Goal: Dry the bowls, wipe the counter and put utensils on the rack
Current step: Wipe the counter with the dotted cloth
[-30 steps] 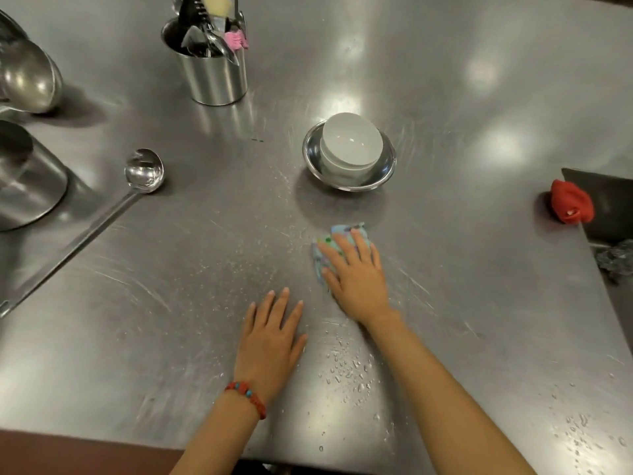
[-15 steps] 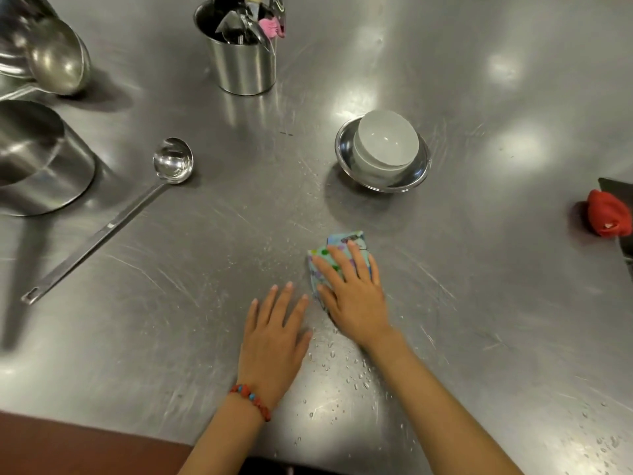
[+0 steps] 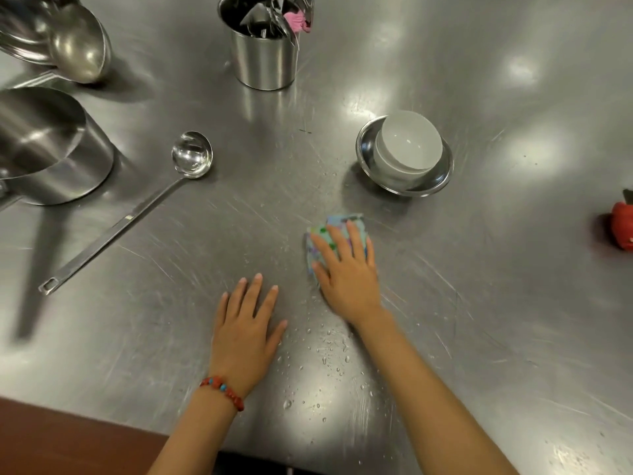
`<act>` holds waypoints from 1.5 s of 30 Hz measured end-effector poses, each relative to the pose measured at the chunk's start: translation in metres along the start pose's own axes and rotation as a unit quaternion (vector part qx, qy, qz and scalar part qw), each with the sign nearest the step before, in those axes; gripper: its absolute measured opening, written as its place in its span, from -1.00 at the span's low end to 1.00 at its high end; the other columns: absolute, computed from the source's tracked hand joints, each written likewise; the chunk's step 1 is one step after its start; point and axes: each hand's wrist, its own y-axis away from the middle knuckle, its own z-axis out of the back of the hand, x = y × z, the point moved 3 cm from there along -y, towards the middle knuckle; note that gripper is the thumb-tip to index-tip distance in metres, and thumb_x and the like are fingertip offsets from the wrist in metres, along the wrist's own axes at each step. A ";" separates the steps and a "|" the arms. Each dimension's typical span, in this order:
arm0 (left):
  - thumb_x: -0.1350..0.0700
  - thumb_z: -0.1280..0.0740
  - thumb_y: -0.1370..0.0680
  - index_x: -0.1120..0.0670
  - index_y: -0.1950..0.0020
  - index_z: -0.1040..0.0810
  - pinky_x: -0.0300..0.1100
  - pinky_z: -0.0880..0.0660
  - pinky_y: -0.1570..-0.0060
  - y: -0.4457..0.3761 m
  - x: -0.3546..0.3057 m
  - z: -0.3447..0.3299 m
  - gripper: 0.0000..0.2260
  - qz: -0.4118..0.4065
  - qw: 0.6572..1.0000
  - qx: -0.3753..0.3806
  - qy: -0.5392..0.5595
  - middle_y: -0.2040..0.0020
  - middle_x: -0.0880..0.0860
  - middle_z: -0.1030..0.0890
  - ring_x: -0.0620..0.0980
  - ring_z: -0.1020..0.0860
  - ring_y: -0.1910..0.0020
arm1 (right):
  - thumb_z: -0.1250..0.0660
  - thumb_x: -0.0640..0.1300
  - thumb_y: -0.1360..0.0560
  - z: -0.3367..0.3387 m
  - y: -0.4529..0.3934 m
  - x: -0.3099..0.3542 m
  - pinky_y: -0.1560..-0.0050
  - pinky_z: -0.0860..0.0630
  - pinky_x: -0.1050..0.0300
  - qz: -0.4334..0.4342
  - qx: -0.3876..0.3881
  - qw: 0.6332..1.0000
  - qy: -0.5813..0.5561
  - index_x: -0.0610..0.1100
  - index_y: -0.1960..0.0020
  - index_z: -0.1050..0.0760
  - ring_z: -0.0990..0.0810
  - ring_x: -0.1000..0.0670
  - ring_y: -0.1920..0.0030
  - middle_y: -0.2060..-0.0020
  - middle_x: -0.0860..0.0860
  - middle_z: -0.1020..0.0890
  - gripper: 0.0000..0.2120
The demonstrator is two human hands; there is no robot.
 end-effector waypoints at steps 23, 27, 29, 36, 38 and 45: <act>-0.07 -0.10 -0.47 0.18 -0.20 -0.54 0.24 -0.40 -0.14 0.002 0.016 -0.003 -0.53 -0.015 1.000 -0.026 -0.002 -0.22 0.23 -0.55 0.27 -0.51 -0.20 | 0.00 0.05 -0.58 -0.001 -0.155 0.003 -0.45 0.15 -0.17 -0.055 0.004 0.998 -0.024 0.09 -0.47 -0.11 0.11 -0.13 -0.51 -0.50 -0.03 -0.12 -0.55; -0.15 0.14 -0.58 0.18 -0.22 -0.53 0.22 -0.40 -0.16 0.008 0.033 0.002 -0.40 0.025 0.999 -0.028 0.015 -0.24 0.25 -0.53 0.29 -0.48 -0.22 | -0.02 0.06 -0.57 -0.011 -0.107 0.044 -0.46 0.16 -0.14 0.045 -0.008 0.999 -0.019 0.12 -0.46 -0.11 0.06 -0.13 -0.51 -0.48 -0.02 -0.20 -0.55; -0.16 0.17 -0.58 0.18 -0.22 -0.52 0.22 -0.40 -0.16 0.010 0.040 0.006 -0.38 0.047 0.998 -0.036 0.023 -0.24 0.25 -0.53 0.29 -0.48 -0.23 | -0.02 0.07 -0.57 -0.017 -0.080 0.059 -0.45 0.16 -0.12 0.079 -0.016 0.997 -0.014 0.12 -0.45 -0.12 0.02 -0.13 -0.51 -0.46 -0.01 -0.23 -0.55; -0.16 0.19 -0.58 0.18 -0.24 -0.51 0.20 -0.35 -0.21 0.012 0.046 0.008 -0.37 0.054 0.997 -0.053 0.011 -0.26 0.24 -0.52 0.28 -0.47 -0.24 | -0.01 0.06 -0.58 -0.014 -0.144 0.055 -0.45 0.04 -0.11 0.064 -0.011 0.998 -0.004 0.14 -0.45 -0.14 -0.01 -0.11 -0.50 -0.46 0.01 -0.23 -0.57; -0.15 0.17 -0.58 0.18 -0.25 -0.50 0.19 -0.33 -0.22 0.013 0.048 0.006 -0.39 0.051 0.997 -0.057 0.011 -0.27 0.22 -0.51 0.27 -0.46 -0.25 | 0.00 0.05 -0.59 -0.014 -0.174 0.056 -0.46 0.07 -0.12 0.036 -0.003 0.999 -0.014 0.14 -0.45 -0.13 0.02 -0.13 -0.50 -0.48 -0.01 -0.20 -0.57; -0.11 -0.02 -0.54 0.20 -0.20 -0.53 0.24 -0.38 -0.17 0.015 0.048 0.008 -0.49 0.030 0.993 -0.110 0.020 -0.24 0.25 -0.53 0.29 -0.49 -0.22 | 0.01 0.04 -0.58 -0.018 -0.147 0.076 -0.45 0.14 -0.15 0.047 0.010 0.998 -0.028 0.13 -0.46 -0.09 0.05 -0.12 -0.51 -0.48 -0.01 -0.18 -0.55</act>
